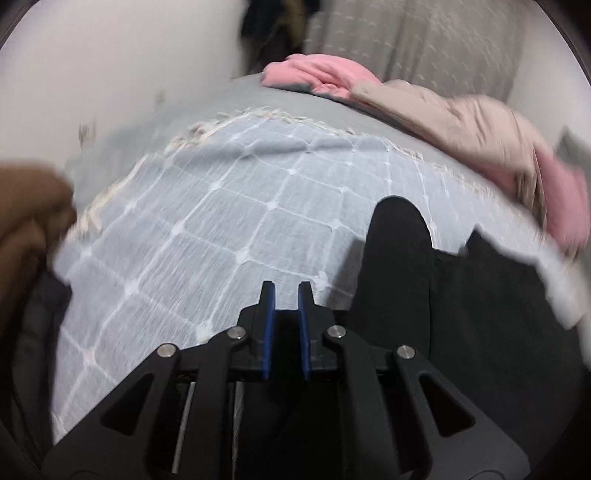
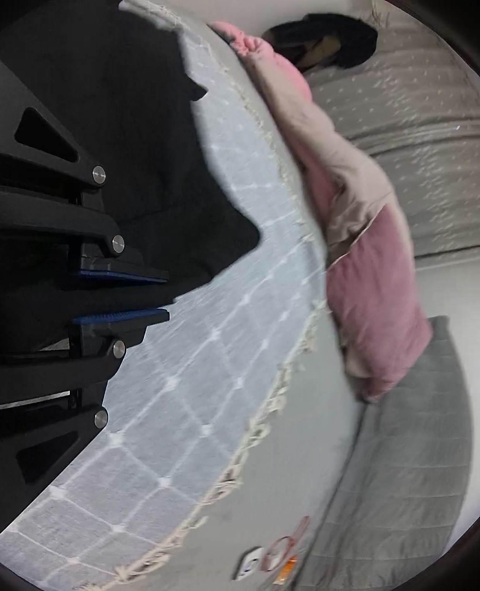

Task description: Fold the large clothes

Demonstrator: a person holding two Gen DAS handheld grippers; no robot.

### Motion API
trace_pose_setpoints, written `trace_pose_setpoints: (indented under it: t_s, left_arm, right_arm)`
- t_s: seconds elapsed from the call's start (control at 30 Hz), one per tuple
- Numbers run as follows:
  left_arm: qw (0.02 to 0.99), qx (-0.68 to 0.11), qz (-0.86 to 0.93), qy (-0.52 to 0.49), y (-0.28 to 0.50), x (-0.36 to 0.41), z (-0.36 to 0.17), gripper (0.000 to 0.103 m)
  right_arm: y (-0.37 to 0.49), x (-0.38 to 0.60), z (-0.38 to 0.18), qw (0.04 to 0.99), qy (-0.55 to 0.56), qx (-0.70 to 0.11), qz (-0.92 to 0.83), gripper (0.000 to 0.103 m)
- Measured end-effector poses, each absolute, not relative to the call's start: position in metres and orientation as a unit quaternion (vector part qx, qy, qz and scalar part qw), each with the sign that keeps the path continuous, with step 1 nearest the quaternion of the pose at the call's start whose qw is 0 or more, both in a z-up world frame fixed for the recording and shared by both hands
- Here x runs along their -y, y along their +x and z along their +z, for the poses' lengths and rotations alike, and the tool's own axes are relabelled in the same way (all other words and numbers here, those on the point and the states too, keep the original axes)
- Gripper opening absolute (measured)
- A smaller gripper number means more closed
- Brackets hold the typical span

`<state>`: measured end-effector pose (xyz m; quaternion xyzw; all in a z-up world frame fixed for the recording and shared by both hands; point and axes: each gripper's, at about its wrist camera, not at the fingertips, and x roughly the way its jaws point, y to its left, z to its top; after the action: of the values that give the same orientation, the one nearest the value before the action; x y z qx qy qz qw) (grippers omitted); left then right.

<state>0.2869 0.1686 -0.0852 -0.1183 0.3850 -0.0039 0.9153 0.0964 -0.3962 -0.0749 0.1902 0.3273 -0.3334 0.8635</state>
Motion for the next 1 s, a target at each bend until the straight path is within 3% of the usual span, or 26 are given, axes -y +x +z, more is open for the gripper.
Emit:
trace_pose_setpoints:
  t_s: [0.03,0.07,0.13,0.17,0.2,0.37,0.53,0.73,0.83,0.9,1.0]
  left_arm:
    - [0.921,-0.365,0.001,-0.138,0.28,-0.177,-0.075,0.017]
    - [0.926,-0.349,0.005,-0.145,0.272,-0.18,-0.064,0.03]
    - [0.931,-0.336,-0.007,-0.142,0.261,-0.177,-0.049,0.049]
    - [0.934,-0.329,-0.018,-0.138,0.253,-0.171,-0.043,0.053]
    - [0.936,-0.326,-0.039,-0.128,0.243,-0.159,-0.038,0.054]
    - [0.921,-0.359,-0.147,-0.039,0.207,-0.086,-0.053,0.072]
    - [0.893,-0.415,-0.17,0.033,0.203,-0.048,-0.099,0.075]
    - [0.895,-0.429,-0.118,-0.04,0.205,-0.119,-0.098,0.075]
    - [0.901,-0.425,-0.078,-0.038,0.195,-0.148,-0.09,0.075]
    - [0.905,-0.423,-0.046,-0.019,0.183,-0.161,-0.083,0.075]
    - [0.895,-0.435,-0.062,-0.073,0.169,-0.185,-0.073,0.078]
  right_arm:
    - [0.09,0.395,-0.068,0.866,0.193,-0.318,-0.333,0.016]
    - [0.085,0.392,-0.06,0.871,0.189,-0.306,-0.335,0.018]
    - [0.074,0.376,-0.04,0.884,0.17,-0.28,-0.334,0.032]
    - [0.071,0.367,-0.033,0.891,0.163,-0.272,-0.326,0.05]
    - [0.069,0.357,-0.03,0.897,0.156,-0.267,-0.316,0.06]
    - [0.09,0.279,-0.037,0.92,0.064,-0.313,-0.229,0.061]
    - [0.115,0.239,-0.07,0.916,0.024,-0.371,-0.152,0.061]
    - [0.086,0.334,-0.099,0.882,0.091,-0.395,-0.242,0.061]
    - [0.067,0.352,-0.092,0.856,0.04,-0.39,-0.336,0.061]
    - [0.06,0.356,-0.085,0.859,0.058,-0.388,-0.33,0.061]
    - [0.05,0.353,-0.07,0.87,0.097,-0.38,-0.298,0.061]
